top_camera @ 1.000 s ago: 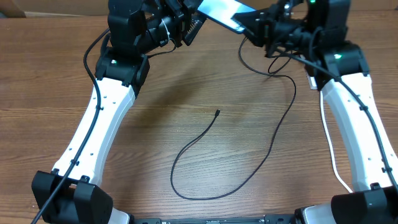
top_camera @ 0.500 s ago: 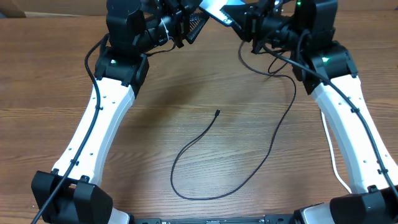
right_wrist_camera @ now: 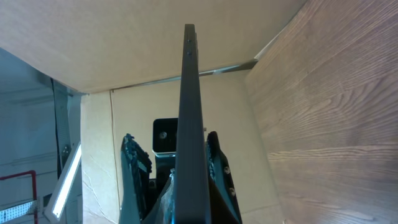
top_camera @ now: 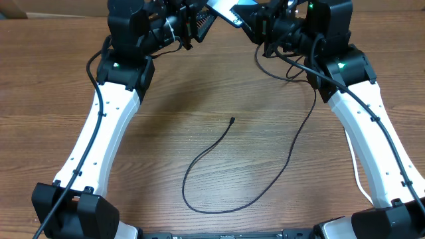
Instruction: Plug charger to phone and switch on socket
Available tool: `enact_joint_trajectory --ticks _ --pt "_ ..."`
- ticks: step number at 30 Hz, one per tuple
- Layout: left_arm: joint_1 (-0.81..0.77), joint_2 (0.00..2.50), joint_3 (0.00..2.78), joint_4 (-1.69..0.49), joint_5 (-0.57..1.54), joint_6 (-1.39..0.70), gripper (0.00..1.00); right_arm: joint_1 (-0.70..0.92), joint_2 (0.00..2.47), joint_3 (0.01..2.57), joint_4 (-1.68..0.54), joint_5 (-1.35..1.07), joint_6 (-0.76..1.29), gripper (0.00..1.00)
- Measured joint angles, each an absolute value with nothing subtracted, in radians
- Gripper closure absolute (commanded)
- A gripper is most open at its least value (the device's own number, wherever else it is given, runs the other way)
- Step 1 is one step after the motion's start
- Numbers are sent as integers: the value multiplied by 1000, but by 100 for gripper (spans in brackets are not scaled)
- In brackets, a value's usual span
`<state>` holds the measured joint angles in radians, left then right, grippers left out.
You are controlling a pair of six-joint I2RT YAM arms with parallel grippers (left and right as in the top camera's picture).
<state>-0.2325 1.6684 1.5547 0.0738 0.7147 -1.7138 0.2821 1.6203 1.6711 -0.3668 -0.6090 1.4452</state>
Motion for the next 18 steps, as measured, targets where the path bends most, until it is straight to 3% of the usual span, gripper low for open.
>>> enact_joint_trajectory --ticks 7,13,18 --pt "-229 1668 1555 19 714 -1726 49 282 1620 1671 -368 -602 1448 96" --pt "-229 1668 1555 14 714 -1756 57 283 1620 1671 -368 -602 1447 96" --pt "-229 1668 1555 14 711 -1773 59 296 1620 1671 -367 -600 1448 96"
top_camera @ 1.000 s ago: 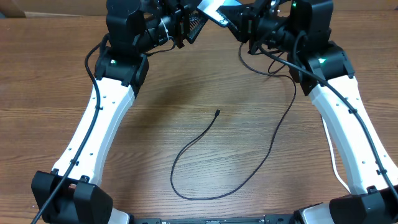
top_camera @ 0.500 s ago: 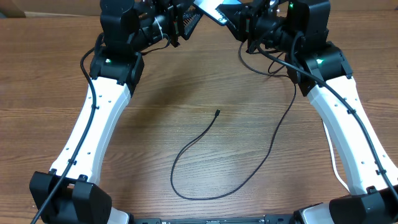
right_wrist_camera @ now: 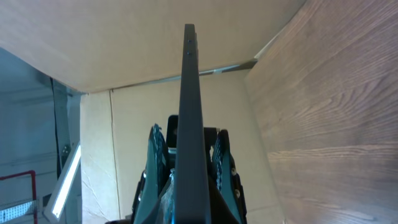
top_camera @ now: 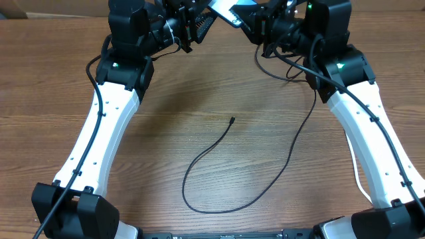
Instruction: Plug charger to phone and switch on socket
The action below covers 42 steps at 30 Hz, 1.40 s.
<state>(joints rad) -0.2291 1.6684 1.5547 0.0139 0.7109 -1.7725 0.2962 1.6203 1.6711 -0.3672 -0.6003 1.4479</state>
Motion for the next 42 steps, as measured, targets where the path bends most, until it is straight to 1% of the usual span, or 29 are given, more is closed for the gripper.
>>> enact_joint_trajectory --ticks 7,12,18,23,34,40,42 --pt "-229 1668 1555 14 711 -1780 62 317 1620 1671 -368 -599 1447 96" --pt "-229 1668 1555 14 711 -1782 68 317 1620 1671 -371 -598 1447 96" --pt "-229 1668 1555 14 710 -1782 68 317 1620 1671 -392 -599 1447 96" --pt "-229 1668 1555 14 711 -1782 73 317 1620 1671 -393 -598 1448 96" --pt "-229 1668 1555 14 707 -1782 69 317 1620 1671 -385 -611 1448 96" --pt "-229 1668 1555 14 707 -1782 70 317 1620 1671 -385 -631 1448 96" --pt "-229 1668 1555 14 707 -1782 73 317 1620 1671 -386 -636 1448 96"
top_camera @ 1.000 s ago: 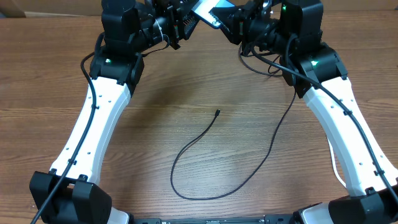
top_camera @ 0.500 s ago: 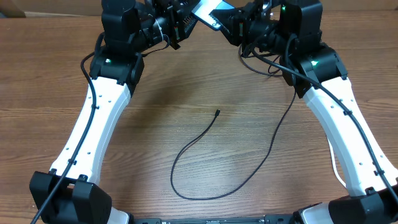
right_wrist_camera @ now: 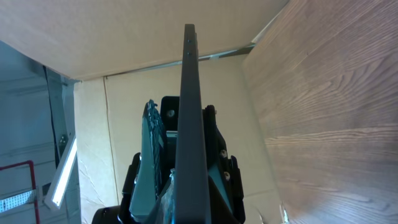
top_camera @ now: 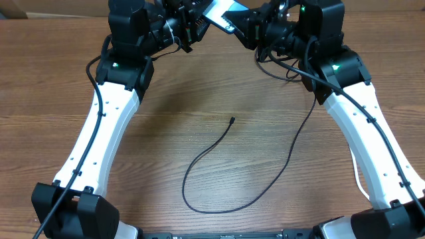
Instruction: Plug charger to phone and switch on socket
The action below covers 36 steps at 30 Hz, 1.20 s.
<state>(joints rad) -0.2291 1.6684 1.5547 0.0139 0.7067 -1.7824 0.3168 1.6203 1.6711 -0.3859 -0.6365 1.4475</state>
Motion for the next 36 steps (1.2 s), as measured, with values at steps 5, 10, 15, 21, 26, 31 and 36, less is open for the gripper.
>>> enact_joint_trajectory --ticks 5,10,15,21,26,31,36 --pt "-229 1668 1555 14 706 -1782 76 317 1620 1671 -386 -651 1448 96" --pt "-229 1668 1555 14 707 -1782 79 317 1620 1671 -386 -651 1447 96" --pt "-229 1668 1555 14 706 -1782 83 317 1620 1671 -385 -655 1448 96" --pt "-229 1668 1555 6 707 -1782 96 317 1620 1671 -380 -655 1448 96" --pt "-229 1669 1555 3 707 -1777 96 316 1620 1671 -377 -656 1455 76" --pt "-229 1669 1555 2 703 -1785 96 317 1620 1671 -379 -674 1453 6" --pt "-229 1675 1555 -1 703 -1785 96 317 1613 1671 -380 -685 1441 0"
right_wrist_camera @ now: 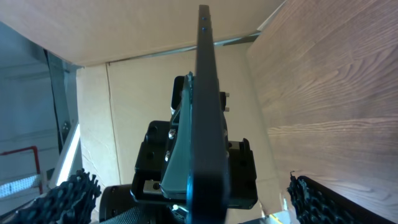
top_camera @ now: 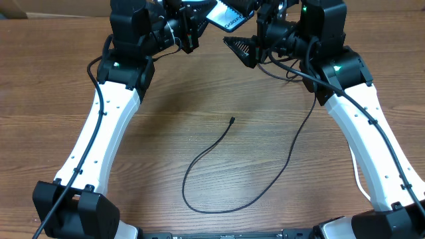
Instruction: Plug charger to phone and switch on socket
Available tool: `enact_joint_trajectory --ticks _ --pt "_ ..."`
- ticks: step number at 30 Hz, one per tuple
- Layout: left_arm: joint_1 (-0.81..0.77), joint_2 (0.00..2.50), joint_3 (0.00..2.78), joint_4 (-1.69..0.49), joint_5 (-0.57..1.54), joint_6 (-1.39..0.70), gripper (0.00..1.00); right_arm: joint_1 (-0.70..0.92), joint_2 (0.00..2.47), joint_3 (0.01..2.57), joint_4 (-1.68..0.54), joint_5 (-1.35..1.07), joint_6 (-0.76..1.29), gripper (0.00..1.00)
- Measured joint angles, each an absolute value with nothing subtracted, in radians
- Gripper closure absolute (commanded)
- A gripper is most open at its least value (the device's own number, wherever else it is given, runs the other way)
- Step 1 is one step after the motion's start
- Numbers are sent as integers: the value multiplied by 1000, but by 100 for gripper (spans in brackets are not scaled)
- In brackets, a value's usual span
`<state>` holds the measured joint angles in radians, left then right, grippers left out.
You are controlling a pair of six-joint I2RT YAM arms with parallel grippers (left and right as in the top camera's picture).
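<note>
The phone is held in the air at the far edge of the table, and the right wrist view sees it edge-on. My left gripper is shut on it, its black body showing behind the phone. My right gripper stands wide open. Its ribbed fingers sit far apart on either side of the phone and do not touch it. The black charger cable lies loose on the table with its plug tip free. No socket is in view.
The wooden table carries only the cable, which loops toward the front and runs up to the right arm. The left arm stretches along the left side. Cardboard walls stand behind the table.
My right gripper has opened and let go of the phone, its fingers now wide apart. The left gripper alone holds the phone, which has tilted slightly. The cable has not moved.
At first my right gripper was shut on the phone, and the left fingers stood open on either side of it. They then closed in on the phone. Later both grippers held it, shifted a little left. Now only the left gripper holds it.
</note>
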<state>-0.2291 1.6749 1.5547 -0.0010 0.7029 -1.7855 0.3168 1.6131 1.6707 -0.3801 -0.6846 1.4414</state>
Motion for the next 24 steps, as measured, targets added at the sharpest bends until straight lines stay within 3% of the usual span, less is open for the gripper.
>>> enact_joint_trajectory --ticks 11,18,24 --pt "-195 1675 1555 -117 665 -1663 96 307 1612 1671 -451 -673 1319 0" --pt "-109 1678 1551 -340 590 -1375 96 282 1610 1673 -756 -574 1024 0" --pt "-90 1678 1551 -430 583 -1044 96 289 1610 1668 -1053 -294 851 0"
